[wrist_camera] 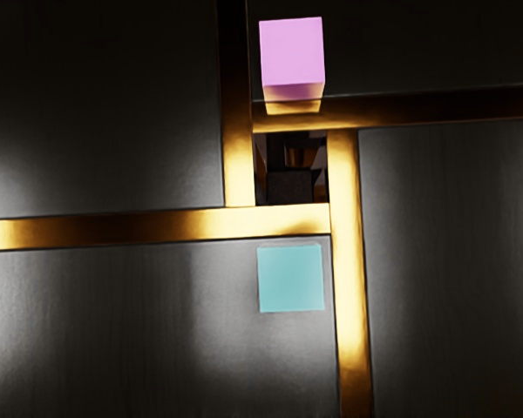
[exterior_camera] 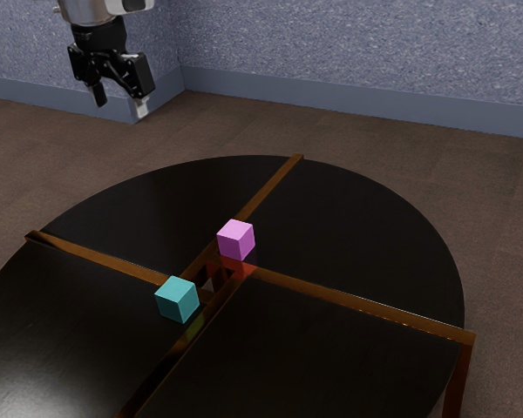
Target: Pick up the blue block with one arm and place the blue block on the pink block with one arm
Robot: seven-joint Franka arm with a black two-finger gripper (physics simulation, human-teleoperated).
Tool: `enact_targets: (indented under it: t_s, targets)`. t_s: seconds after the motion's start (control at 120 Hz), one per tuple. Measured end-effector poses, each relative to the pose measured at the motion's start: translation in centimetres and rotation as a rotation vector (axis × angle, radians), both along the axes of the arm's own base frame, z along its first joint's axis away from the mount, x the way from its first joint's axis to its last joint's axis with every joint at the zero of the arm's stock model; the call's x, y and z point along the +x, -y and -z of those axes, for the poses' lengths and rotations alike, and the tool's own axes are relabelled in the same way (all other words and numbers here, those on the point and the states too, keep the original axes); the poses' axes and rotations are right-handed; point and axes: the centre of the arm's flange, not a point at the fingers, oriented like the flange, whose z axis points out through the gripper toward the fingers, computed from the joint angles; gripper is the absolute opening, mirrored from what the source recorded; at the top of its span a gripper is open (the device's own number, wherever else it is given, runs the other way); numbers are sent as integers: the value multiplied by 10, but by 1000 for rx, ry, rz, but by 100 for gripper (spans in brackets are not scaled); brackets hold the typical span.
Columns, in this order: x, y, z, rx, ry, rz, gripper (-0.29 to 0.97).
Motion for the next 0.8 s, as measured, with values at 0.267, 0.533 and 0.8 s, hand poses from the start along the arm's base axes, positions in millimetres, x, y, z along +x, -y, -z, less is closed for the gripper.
enact_targets:
  t_s: [0.267, 0.533, 0.8]
  targets:
    - [-21, -1, -90, -1, 158, 4, 68]
    - [-27, -1, -103, -2, 136, 6, 68]
    - [-34, 4, -52, -2, 33, 25, 68]
